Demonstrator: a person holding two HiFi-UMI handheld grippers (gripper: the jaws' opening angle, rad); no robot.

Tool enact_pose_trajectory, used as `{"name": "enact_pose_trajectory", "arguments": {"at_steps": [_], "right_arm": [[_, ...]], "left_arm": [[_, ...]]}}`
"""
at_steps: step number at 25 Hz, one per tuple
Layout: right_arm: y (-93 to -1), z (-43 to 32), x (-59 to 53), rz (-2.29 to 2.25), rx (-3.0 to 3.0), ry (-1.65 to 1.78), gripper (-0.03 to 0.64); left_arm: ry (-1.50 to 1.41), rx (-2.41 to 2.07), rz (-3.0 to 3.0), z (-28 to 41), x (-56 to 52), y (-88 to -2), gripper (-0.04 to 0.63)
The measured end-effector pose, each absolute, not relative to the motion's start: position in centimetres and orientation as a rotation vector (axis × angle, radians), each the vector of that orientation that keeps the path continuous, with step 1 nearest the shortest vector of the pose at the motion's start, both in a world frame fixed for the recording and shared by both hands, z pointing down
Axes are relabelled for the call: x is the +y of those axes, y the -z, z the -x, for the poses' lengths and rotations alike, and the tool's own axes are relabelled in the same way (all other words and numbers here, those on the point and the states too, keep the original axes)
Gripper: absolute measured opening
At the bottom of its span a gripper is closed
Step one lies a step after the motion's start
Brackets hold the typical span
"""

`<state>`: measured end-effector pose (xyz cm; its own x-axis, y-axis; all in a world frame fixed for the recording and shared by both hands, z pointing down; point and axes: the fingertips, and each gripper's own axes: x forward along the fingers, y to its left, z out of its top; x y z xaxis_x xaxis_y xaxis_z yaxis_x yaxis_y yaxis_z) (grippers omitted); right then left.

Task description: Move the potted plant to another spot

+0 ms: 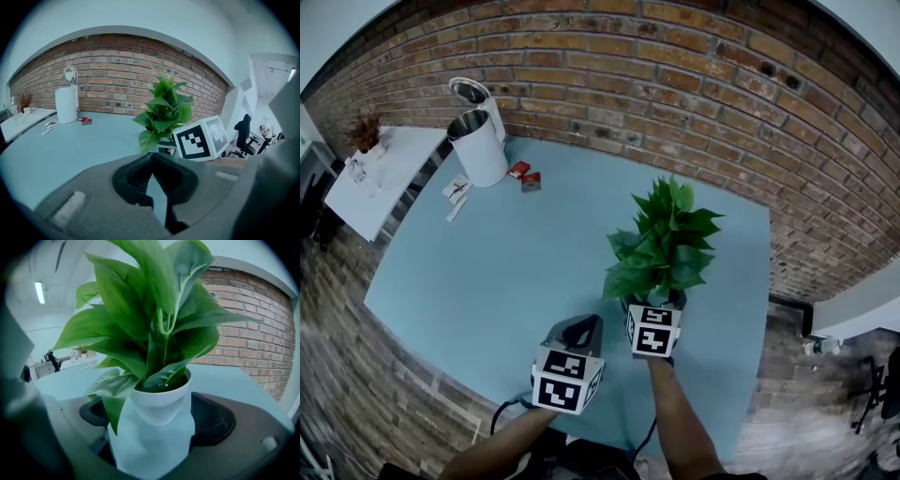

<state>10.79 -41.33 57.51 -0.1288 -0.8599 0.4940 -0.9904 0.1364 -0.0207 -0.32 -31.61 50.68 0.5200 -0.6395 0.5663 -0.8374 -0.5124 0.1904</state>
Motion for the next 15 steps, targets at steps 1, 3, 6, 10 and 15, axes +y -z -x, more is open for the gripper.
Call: {"name": "enact_pose_trajectory", "arguments": {"at_steps": [1, 3, 6, 10, 15], "right_arm": [[-57.6, -10.8, -41.6, -1.794, -2.055, -0.496, 0.482], [-57.9, -11.0, -42.1, -1.811, -2.047, -0.495, 0.486], [-58.4, -11.0, -42.7, -1.814, -2.04, -0.491, 0.492], [-59.0, -10.8, -43.3, -1.81, -2.027, -0.483, 0.492], [-59.4, -11.2, -43.8, -1.826, -1.986, -0.482, 0.491]], "left_arm": [[-0.61, -1.204, -2.322, 0.4, -31.6, -50.8, -0.003], [-0.623, -1.198, -2.327, 0.6, -31.6, -51.0, -0.003], [-0.637, -1.197, -2.328, 1.1, -31.7, -51.4, -0.003], [-0.652, -1.19, -2.327, 1.5, -31.8, -51.7, -0.003], [-0.651, -1.18, -2.333, 1.6, -32.1, -51.8, -0.002]]}}
